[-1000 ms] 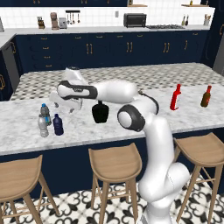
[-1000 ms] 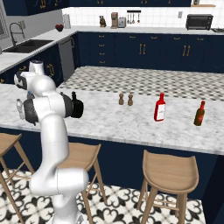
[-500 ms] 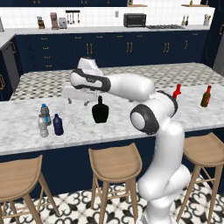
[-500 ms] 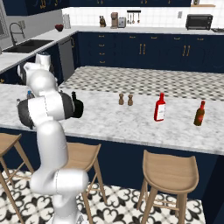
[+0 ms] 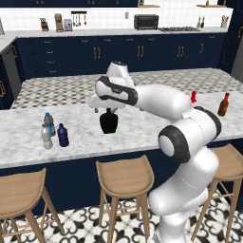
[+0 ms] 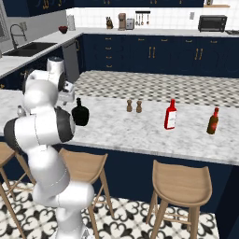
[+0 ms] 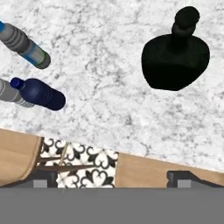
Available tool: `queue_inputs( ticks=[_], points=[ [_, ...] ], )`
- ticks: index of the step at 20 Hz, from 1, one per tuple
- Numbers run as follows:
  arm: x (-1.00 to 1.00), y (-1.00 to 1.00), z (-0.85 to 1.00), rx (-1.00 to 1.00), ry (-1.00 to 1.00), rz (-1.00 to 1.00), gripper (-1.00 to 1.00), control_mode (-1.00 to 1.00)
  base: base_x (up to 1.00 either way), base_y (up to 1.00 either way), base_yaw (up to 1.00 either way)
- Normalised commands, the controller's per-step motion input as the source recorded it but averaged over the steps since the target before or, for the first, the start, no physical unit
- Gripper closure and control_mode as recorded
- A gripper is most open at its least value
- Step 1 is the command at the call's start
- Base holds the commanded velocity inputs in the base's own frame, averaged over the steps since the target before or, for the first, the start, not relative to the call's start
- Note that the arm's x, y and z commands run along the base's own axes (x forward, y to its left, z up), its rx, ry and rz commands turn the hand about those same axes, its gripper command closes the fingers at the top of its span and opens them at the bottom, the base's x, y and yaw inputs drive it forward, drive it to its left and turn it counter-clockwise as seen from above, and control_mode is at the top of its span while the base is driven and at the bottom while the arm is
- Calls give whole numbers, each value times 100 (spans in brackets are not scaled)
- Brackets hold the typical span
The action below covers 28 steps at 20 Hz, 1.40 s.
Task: Move the plastic bottles in the middle to the plastics group, and the glass bottles in the middle to the glass group.
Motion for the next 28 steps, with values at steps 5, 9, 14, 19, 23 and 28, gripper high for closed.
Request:
queue_inputs(
  ticks=[5, 9, 14, 19, 23, 28],
  points=[
    [21, -53, 8, -5, -14, -9, -100, -100, 0, 0, 0],
    [57, -44, 19, 0, 5, -8, -100, -100, 0, 0, 0],
    [72, -31, 1, -1, 7, -8, -100, -100, 0, 0, 0],
    [65, 15, -16, -1, 0, -4, -100, -100, 0, 0, 0],
    [53, 12, -19, -2, 0, 0, -100, -100, 0, 0, 0],
    [30, 12, -31, 0, 5, 0, -100, -100, 0, 0, 0]
  ],
)
